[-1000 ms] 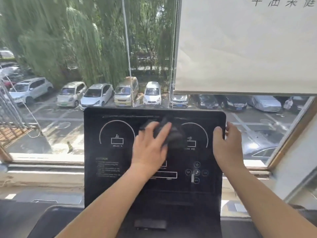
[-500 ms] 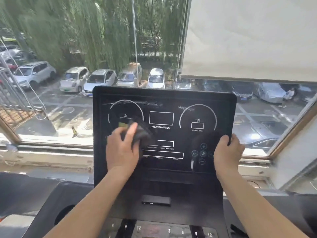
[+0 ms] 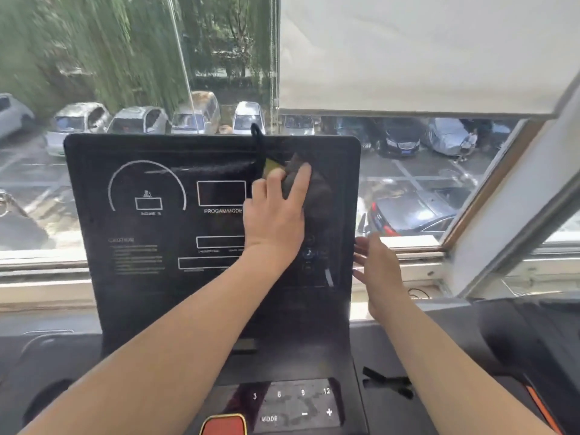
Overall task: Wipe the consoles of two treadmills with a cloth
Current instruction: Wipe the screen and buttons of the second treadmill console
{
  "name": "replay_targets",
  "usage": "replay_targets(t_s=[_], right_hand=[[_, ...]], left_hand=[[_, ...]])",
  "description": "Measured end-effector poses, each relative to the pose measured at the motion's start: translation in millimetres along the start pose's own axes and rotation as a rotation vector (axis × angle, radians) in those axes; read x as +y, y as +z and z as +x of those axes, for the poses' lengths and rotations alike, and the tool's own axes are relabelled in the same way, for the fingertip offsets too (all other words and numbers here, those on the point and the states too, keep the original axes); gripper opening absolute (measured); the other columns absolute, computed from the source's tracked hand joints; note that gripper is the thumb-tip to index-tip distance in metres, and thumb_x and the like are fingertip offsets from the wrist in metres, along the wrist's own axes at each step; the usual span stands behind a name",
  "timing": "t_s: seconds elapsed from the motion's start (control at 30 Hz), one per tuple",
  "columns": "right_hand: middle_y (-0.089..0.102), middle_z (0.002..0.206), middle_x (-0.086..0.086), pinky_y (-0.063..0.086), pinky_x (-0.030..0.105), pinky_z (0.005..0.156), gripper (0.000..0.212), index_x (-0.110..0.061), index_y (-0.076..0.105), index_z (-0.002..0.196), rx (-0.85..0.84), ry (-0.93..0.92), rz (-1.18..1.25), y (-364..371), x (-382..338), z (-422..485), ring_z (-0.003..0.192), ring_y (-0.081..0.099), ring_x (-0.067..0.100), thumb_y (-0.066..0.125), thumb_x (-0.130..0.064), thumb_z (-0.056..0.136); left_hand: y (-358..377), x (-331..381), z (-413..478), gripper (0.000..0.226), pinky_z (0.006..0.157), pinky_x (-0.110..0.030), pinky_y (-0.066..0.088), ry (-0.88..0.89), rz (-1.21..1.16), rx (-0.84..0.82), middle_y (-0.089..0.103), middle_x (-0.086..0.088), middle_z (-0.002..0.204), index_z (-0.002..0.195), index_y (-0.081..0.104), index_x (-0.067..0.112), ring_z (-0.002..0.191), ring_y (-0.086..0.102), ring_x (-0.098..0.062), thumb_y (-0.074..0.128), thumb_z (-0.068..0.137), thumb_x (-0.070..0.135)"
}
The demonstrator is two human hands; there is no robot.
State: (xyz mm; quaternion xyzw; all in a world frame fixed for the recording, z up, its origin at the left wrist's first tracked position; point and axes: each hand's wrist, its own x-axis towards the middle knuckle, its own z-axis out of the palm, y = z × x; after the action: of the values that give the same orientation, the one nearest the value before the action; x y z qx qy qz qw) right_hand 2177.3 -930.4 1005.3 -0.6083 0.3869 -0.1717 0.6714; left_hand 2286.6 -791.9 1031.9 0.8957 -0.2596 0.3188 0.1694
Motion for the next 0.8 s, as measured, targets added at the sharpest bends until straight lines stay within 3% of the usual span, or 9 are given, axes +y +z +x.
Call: replay_targets(t_s=[0.1,0.2,0.27,0.3,0.4,0.5,0.57,0.73,0.8], right_hand=[[0.077,0.112,0.012,0.055,0.045,0.091,0.045,-0.014,0.074,0.101,0.015,0.041,-0.015,-12,18,-2,0.101,0.071,0.027,0.039,-0.043,0.101],[0.076,0.099,0.01,0.052,0.034,0.07,0.042,-0.015,0.075,0.096,0.009,0.084,-0.05,-24,39,-9,0.086,0.069,0.024,0.039,-0.035,0.105],[0.075,0.103,0.009,0.046,0.032,0.068,0.039,-0.017,0.073,0.097,0.003,0.09,-0.066,-30,50,-12,0.086,0.065,0.021,0.039,-0.032,0.106],[0.075,0.109,0.011,0.046,0.034,0.073,0.039,-0.016,0.073,0.102,-0.009,0.093,-0.067,-33,55,-12,0.09,0.065,0.022,0.039,-0.034,0.106],[0.07,0.117,0.009,0.05,0.046,0.096,0.035,-0.015,0.065,0.119,-0.021,0.099,-0.042,-39,54,-20,0.101,0.065,0.024,0.04,-0.035,0.106],[0.069,0.112,0.007,0.051,0.044,0.093,0.028,-0.018,0.065,0.11,-0.005,0.081,-0.028,-48,55,-27,0.1,0.065,0.024,0.041,-0.032,0.107],[0.069,0.107,0.005,0.05,0.043,0.092,0.025,-0.021,0.065,0.101,0.046,0.064,-0.003,-55,60,-33,0.1,0.065,0.023,0.042,-0.031,0.105],[0.068,0.103,0.008,0.045,0.04,0.082,0.026,-0.022,0.062,0.092,0.177,0.026,-0.025,-74,86,-48,0.094,0.059,0.026,0.041,-0.032,0.103],[0.063,0.093,0.007,0.041,0.037,0.072,0.03,-0.011,0.063,0.095,0.19,0.005,-0.067,-79,94,-55,0.086,0.054,0.024,0.042,-0.029,0.105]], left_hand=[[37,26,-82,0.087,0.064,-0.042,0.05,0.126,-0.049,-0.135,0.047,-0.013,0.137,0.151,0.048,0.031,0.103,0.048,-0.036,0.079,0.071,0.014],[53,36,-139,0.096,0.063,-0.038,0.046,0.444,-0.024,-0.353,0.045,-0.008,0.134,0.148,0.05,0.038,0.097,0.051,-0.032,0.083,0.061,0.014],[49,24,-129,0.095,0.064,-0.037,0.043,0.595,0.012,-0.378,0.053,-0.006,0.131,0.146,0.05,0.041,0.096,0.052,-0.031,0.082,0.061,0.014],[42,18,-114,0.091,0.064,-0.037,0.042,0.564,0.032,-0.33,0.056,-0.006,0.129,0.145,0.052,0.041,0.096,0.051,-0.031,0.081,0.063,0.012],[14,6,-43,0.077,0.064,-0.042,0.048,0.255,0.022,-0.046,0.057,-0.011,0.127,0.145,0.057,0.035,0.096,0.052,-0.036,0.078,0.075,0.012],[-6,11,1,0.071,0.073,-0.048,0.054,0.072,0.052,0.021,0.058,-0.018,0.132,0.152,0.051,0.031,0.104,0.056,-0.042,0.072,0.086,0.018],[1,27,-9,0.074,0.076,-0.046,0.052,0.116,0.082,-0.05,0.055,-0.015,0.137,0.154,0.046,0.034,0.107,0.054,-0.039,0.072,0.086,0.017],[48,60,-133,0.073,0.07,-0.037,0.048,0.575,0.027,-0.435,0.062,-0.007,0.13,0.134,0.064,0.036,0.102,0.057,-0.032,0.084,0.066,0.019],[54,59,-180,0.07,0.074,-0.039,0.05,0.515,-0.038,-0.59,0.059,-0.006,0.134,0.139,0.06,0.037,0.107,0.057,-0.033,0.081,0.074,0.022]])
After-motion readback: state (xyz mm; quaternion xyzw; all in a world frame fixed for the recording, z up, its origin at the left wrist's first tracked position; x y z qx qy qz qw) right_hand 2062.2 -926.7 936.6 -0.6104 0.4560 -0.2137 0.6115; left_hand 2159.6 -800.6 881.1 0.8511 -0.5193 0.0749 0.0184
